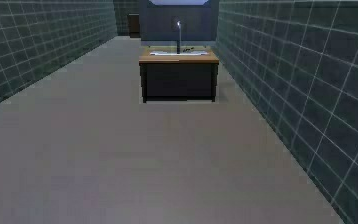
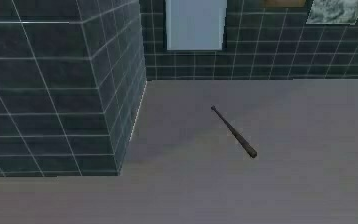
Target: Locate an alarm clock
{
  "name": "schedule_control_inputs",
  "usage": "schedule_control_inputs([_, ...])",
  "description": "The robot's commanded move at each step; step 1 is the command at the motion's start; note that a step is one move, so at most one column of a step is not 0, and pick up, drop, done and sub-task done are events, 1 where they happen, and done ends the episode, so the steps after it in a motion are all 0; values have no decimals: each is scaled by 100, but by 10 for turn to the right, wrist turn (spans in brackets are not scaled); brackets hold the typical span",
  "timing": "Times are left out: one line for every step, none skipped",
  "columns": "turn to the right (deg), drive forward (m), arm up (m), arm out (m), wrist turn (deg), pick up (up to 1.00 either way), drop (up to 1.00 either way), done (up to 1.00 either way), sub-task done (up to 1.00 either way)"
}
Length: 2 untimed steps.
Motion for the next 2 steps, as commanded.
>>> schedule_control_inputs([-210, 0, 0, 0, 0, 0, 0, 0, 0])
schedule_control_inputs([0, 100, 0, 0, 0, 0, 0, 0, 0])
